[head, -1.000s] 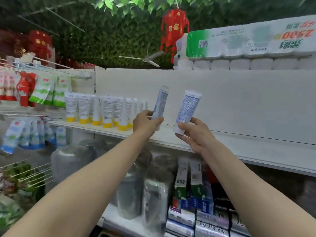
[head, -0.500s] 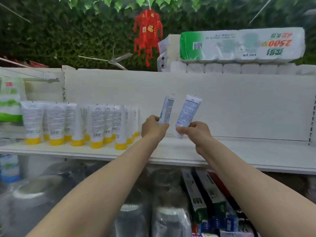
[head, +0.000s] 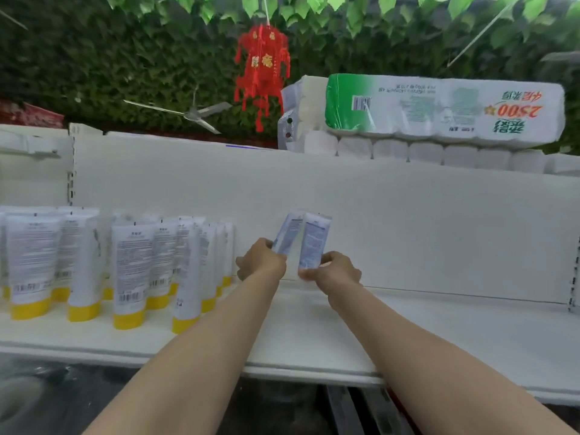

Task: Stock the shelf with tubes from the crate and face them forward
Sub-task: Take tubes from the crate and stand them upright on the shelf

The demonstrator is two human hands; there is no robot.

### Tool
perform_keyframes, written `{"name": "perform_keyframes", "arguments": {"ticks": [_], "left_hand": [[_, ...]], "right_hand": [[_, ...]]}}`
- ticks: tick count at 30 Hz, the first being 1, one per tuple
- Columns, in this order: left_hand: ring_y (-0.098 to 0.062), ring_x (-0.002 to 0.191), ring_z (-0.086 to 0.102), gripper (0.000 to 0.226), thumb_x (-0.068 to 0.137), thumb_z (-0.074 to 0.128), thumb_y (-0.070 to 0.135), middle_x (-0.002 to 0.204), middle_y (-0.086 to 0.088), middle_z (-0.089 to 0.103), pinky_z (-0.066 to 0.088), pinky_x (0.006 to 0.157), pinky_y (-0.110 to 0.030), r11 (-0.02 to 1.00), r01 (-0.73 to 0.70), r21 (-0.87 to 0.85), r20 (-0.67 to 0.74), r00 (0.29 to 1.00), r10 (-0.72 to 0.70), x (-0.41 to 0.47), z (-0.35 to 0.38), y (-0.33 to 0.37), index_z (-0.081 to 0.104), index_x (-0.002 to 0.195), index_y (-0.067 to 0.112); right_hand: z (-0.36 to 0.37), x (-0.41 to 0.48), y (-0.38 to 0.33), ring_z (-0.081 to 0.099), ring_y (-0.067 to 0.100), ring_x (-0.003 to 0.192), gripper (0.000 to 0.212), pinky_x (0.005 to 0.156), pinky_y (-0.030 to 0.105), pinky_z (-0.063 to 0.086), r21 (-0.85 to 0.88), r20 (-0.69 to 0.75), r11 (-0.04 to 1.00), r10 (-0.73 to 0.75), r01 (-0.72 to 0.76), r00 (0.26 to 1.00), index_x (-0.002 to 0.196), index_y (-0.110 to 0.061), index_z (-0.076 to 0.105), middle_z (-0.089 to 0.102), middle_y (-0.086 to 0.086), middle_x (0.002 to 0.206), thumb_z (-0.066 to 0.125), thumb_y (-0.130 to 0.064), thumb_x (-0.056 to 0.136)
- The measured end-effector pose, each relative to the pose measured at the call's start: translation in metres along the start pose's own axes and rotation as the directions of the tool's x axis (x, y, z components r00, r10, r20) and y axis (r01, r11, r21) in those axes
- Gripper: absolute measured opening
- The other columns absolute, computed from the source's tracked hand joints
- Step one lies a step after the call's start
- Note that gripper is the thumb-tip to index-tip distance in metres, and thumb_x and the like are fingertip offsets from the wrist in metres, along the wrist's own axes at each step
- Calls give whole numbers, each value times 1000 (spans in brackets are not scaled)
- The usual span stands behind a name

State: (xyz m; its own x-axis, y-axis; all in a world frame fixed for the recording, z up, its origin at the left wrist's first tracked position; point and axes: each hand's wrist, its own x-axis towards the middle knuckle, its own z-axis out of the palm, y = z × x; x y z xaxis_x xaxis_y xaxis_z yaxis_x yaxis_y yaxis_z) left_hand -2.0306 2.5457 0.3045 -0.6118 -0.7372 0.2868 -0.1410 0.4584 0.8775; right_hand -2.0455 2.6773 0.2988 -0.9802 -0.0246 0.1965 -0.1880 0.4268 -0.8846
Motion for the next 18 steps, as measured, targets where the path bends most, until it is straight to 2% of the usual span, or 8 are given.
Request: {"name": "perform_keyframes", "arguments": {"ticks": [2,5,9,12,16,18], "left_hand": [[-27,115,50,21,84,64,37,96,-1,63,49,90,-37,999,18,41,-5,1000,-18,10,4,-1,61,104,30],[-26,106,58,26,82,67,38,103,-1,68,50,81,-33,996,22,91,-9,1000,-21,19,6,-7,64,105,27],[-26,92,63,25,82,68,35,103,-1,68,44,70,-28,990,-2,138,-13,1000,3,27,2,-12,65,105,24],[-26,90,61,25,84,68,34,104,-2,67,43,70,-29,983,-7,182,-25,1000,11,32,3,-18,64,105,23],[-24,83,56,25,84,69,37,104,-3,67,43,71,-29,979,-20,202,-30,999,27,40,9,-26,65,104,21],[-26,88,59,27,84,70,37,105,-4,67,45,73,-30,978,-20,207,-28,999,27,42,10,-28,64,103,20]], "right_hand": [[1,10,-2,53,27,107,42,95,41,46,-64,5,998,-14,15,1000,92,-35,58,54,1,103,84,-46,60],[4,25,-1,50,24,114,38,98,39,44,-162,38,986,-31,37,999,91,-35,55,50,-5,88,83,-45,67],[10,33,-4,49,27,114,36,99,37,44,-240,54,970,-13,26,998,88,-32,58,56,3,104,83,-48,66],[17,43,-3,44,25,117,37,99,37,41,-277,59,958,-55,69,997,96,-29,62,54,1,94,82,-46,70],[29,54,1,41,25,119,44,96,35,39,-286,83,954,-68,89,994,103,-29,62,55,2,107,81,-48,69],[32,58,5,42,26,120,46,97,35,39,-281,107,955,-71,98,992,106,-29,62,54,4,110,81,-49,69]]}}
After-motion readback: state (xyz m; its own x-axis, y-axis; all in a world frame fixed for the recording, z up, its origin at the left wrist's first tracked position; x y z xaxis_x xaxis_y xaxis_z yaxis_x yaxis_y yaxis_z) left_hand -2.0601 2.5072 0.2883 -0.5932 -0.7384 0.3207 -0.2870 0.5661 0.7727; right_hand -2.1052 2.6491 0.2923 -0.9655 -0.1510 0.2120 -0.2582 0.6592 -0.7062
